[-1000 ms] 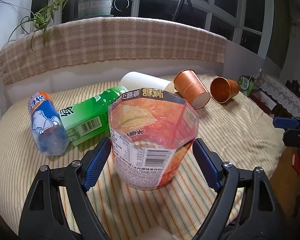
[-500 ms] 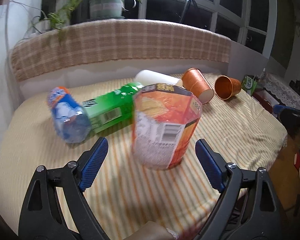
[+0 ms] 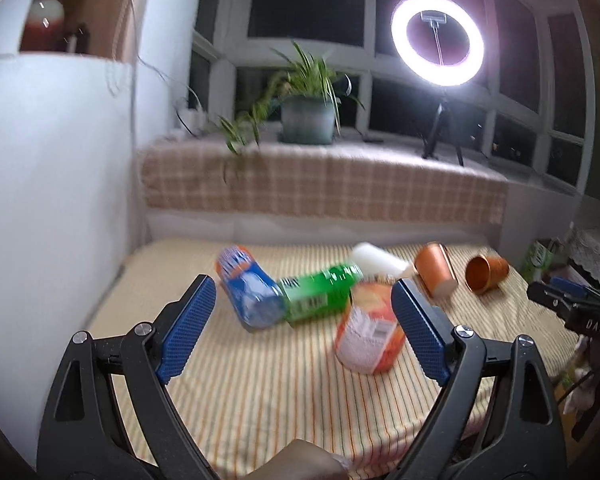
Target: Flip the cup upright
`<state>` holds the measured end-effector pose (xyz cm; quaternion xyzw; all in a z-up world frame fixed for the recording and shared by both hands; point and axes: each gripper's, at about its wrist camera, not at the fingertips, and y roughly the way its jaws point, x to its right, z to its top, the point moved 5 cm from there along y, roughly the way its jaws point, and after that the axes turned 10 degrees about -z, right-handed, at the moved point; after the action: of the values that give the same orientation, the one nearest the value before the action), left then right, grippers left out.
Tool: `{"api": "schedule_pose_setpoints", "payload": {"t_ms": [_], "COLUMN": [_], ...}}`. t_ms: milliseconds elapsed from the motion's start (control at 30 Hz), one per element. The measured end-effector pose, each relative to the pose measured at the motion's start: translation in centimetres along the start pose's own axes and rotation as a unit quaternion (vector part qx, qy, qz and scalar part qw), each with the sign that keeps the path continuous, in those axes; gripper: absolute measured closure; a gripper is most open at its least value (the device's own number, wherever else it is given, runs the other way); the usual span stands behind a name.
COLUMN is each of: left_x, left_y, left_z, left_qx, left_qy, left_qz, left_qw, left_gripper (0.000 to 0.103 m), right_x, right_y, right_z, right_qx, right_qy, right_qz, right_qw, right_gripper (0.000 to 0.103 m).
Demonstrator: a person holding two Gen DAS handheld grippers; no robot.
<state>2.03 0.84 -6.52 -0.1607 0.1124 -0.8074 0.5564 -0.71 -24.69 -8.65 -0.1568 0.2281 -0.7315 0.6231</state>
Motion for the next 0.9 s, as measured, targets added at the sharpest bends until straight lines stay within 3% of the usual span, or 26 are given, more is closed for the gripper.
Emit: {"api": "schedule_pose_setpoints", "payload": {"t_ms": [100,300,333,900], "left_x": [0.3,1.3,1.4,1.4], "left_y": [-1.3,-2.3,-2.3,-2.2], "left_z": [0.8,1.6,1.6,1.5], "left_qx": [0.022,0.038,0.038,0.037], "left_qy": [0.009,0.017,0.018,0.022], "left_qz": [0.021,0.020,0.020,0.036], "left_qw": [0.9995,0.9989,0.9989,0.9984], "left_gripper": [0.011,0.010,0.001,0.000], "right_x": [-0.1,0.4,0.5,0.9], "right_y": [-0.8,-1.9,-2.1,-2.2], "right_z": [0.5,1.2,1.3,1.2], "right_qx": [0.021,0.053,0.056,0.065], "right_qy": [0.000,0.004,0.005,0.008], "right_qz": [-0.011,-0.032,-0.034,-0.046], "right_qw": [1.000,0.998,0.998,0.997], "right_gripper": [0.016,0.015,0.014,0.013]}}
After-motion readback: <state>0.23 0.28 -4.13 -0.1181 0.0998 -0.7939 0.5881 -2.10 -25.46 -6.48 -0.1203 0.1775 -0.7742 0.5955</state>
